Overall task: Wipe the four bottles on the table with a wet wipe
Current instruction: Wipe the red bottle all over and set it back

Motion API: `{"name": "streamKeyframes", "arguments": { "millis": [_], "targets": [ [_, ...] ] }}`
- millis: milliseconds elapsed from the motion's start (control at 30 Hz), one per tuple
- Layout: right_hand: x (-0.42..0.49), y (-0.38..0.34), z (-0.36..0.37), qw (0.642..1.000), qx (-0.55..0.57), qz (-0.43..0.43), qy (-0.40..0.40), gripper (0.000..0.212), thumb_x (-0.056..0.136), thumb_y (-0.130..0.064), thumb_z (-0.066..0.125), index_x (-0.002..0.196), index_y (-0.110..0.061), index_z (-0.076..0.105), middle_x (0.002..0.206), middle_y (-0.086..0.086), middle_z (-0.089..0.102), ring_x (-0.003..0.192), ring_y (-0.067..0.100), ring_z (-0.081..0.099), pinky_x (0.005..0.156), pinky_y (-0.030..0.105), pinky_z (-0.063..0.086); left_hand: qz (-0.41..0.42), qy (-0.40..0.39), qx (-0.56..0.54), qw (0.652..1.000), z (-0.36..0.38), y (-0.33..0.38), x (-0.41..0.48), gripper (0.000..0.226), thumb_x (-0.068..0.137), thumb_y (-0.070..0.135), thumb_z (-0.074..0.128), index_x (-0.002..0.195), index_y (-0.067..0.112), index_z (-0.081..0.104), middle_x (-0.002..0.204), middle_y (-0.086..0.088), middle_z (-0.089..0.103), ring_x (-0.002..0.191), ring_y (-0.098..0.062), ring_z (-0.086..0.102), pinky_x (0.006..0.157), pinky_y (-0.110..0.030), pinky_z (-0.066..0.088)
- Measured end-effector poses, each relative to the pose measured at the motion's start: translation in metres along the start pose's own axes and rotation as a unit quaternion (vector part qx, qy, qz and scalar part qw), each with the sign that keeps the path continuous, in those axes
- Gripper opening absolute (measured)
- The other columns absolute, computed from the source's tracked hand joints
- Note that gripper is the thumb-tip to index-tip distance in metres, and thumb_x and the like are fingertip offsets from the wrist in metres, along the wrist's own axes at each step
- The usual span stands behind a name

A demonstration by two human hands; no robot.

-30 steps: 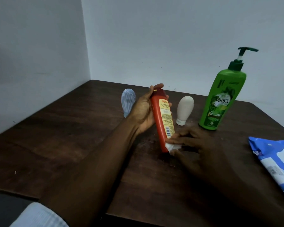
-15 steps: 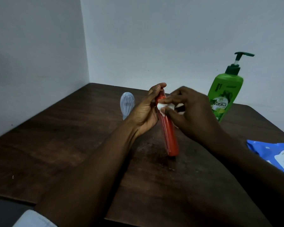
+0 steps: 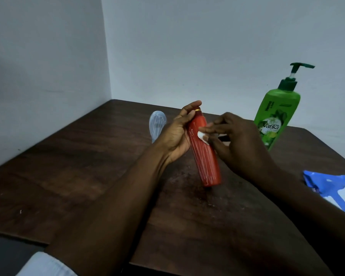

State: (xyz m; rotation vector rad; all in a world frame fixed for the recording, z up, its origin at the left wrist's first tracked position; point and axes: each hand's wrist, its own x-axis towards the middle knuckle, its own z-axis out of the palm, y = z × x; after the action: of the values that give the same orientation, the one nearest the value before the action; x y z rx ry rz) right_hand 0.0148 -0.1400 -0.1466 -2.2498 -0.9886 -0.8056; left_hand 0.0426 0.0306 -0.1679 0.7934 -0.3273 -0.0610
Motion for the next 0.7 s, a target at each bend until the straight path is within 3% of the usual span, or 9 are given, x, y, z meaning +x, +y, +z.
{"name": "streamKeyframes", "arguments": {
  "millis": [233, 567, 700],
  "targets": [
    [-0.056, 0.000, -0.004, 0.999, -0.005, 0.000, -0.040, 0.026, 0.085, -0.017, 0.075, 0.111, -0.017, 0.078, 0.104, -0.002, 0.066, 0.092, 0.007, 0.061, 0.082, 0.003, 0.044, -0.007, 0.020, 0.068, 0.997, -0.003, -0.001, -0.002, 0.022, 0.103, 0.015, 0.047, 0.120, 0.021, 0.060, 0.103, 0.001, 0.058, 0.086, -0.011, 0.058, 0.077, -0.030, 0.056],
    [-0.091, 0.008, -0.010, 0.999, -0.003, -0.008, -0.053, 0.031, 0.077, -0.018, 0.084, 0.107, -0.023, 0.079, 0.111, -0.005, 0.063, 0.096, 0.005, 0.061, 0.088, 0.003, 0.041, -0.021, 0.029, 0.102, 0.994, -0.002, 0.002, -0.004, 0.030, 0.104, 0.016, 0.047, 0.129, 0.025, 0.060, 0.119, -0.003, 0.061, 0.102, -0.018, 0.061, 0.085, -0.041, 0.057],
    [-0.076, 0.012, -0.008, 0.999, 0.010, 0.003, -0.049, 0.029, 0.080, -0.008, 0.081, 0.107, -0.018, 0.079, 0.102, -0.004, 0.066, 0.091, 0.003, 0.061, 0.082, 0.002, 0.044, -0.025, 0.060, 0.080, 0.995, -0.002, 0.004, -0.003, 0.039, 0.099, 0.016, 0.056, 0.138, 0.018, 0.055, 0.129, -0.011, 0.059, 0.114, -0.026, 0.059, 0.087, -0.046, 0.058]
  ]
}}
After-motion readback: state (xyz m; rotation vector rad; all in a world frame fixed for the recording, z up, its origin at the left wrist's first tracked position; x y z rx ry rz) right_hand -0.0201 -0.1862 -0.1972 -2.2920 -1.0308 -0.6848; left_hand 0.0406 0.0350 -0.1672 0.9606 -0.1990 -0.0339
